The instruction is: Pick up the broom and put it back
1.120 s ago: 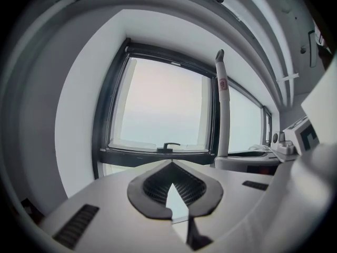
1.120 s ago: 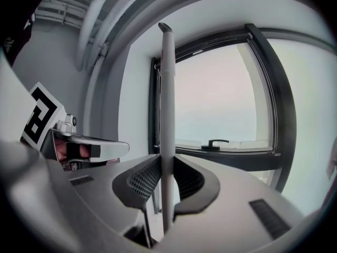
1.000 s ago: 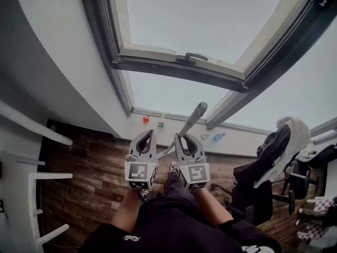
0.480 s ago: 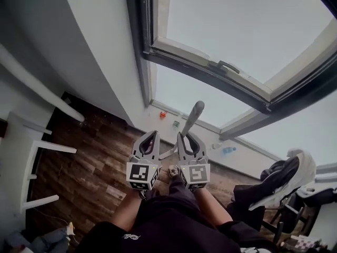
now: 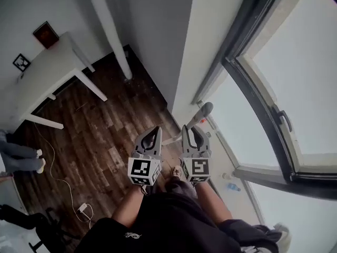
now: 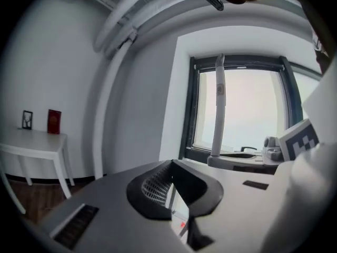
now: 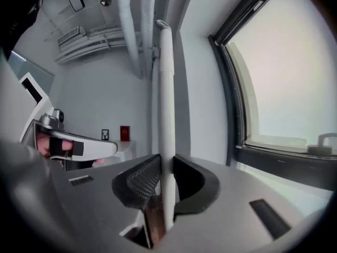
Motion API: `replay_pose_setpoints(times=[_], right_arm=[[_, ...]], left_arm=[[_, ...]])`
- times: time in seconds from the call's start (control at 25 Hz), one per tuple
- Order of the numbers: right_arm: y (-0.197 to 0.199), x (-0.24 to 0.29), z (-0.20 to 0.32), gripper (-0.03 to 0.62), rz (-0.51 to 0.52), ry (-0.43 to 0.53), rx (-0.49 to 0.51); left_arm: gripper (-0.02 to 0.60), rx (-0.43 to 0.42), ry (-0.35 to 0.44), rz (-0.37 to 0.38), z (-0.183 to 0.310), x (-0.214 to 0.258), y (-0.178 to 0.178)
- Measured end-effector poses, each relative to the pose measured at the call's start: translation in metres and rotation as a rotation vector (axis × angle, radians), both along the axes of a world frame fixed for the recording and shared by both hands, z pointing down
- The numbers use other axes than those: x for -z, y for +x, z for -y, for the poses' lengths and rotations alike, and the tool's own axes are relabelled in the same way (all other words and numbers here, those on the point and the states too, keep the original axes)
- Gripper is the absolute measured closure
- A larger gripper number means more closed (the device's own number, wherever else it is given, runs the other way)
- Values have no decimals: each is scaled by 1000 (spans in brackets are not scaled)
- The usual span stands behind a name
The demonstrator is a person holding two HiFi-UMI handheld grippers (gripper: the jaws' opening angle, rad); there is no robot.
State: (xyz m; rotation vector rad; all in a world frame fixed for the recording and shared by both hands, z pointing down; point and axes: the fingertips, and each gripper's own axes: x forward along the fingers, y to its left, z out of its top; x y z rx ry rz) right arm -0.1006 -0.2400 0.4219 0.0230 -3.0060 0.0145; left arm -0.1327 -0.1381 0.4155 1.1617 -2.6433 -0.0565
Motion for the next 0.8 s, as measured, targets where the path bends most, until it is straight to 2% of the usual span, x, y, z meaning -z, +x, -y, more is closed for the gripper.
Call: replay_pose_setpoints(times=[0.16,0.4,0.52,0.8], right_arm=[[-30,2,-41,507,22,-6,115],[-70,4,-116,507,29,-24,220],[-88,2,-157,507,12,-33,246],[-117,-12,-254,507,-34,-39,245]], left_arm=[[580,143,-33,-10,-52,-7,-7],[580,298,-39,4,-142,-2,-19],[581,334,-44,0,-190,-3,-29],[580,361,8,0,-301,0,-56]])
